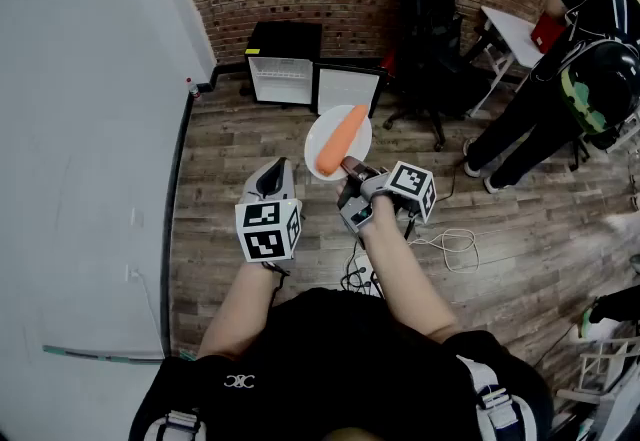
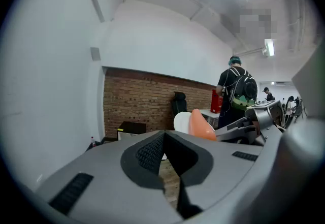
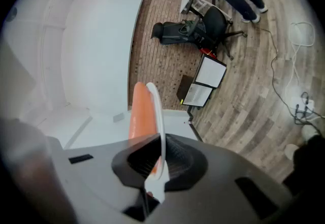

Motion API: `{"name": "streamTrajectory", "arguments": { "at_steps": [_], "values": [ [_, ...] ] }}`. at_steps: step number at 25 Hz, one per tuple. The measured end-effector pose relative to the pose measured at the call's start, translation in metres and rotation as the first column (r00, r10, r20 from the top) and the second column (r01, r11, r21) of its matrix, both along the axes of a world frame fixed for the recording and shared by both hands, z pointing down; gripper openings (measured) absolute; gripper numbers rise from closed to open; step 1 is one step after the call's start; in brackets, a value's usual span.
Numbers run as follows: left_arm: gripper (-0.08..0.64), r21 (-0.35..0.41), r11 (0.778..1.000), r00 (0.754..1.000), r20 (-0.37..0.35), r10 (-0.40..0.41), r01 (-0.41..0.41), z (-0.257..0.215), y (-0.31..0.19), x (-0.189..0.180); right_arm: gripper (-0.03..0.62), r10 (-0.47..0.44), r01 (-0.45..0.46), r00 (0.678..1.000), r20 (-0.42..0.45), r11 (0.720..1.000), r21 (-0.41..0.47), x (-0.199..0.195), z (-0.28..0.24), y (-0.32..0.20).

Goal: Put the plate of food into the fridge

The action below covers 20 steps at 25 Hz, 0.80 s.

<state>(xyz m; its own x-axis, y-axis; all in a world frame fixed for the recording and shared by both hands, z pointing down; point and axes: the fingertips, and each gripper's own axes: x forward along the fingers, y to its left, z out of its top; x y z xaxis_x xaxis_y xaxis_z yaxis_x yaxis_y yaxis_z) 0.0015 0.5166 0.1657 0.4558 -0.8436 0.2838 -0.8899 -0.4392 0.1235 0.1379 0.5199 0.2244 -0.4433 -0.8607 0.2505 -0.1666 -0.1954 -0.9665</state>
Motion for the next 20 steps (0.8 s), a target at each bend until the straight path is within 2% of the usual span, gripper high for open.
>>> {"name": "streamTrajectory", "arguments": {
  "at_steps": [12, 20],
  "values": [
    [-0.005, -0.011, 1.000, 1.000, 0.012, 0.011, -0.011, 0.008, -0.001, -0.003, 0.028, 0.031, -0.031, 1.000, -0.006, 0.997, -0.068, -0.002, 0.011, 0.001],
    [-0.005, -0.037, 0.999, 1.000, -0.006, 0.016, -0.016, 0.025, -0.012, -0.026, 0.033, 0.046, -0.048, 0.999, -0.016, 0.989, -0.140, -0.020, 0.032, -0.006]
  ]
}}
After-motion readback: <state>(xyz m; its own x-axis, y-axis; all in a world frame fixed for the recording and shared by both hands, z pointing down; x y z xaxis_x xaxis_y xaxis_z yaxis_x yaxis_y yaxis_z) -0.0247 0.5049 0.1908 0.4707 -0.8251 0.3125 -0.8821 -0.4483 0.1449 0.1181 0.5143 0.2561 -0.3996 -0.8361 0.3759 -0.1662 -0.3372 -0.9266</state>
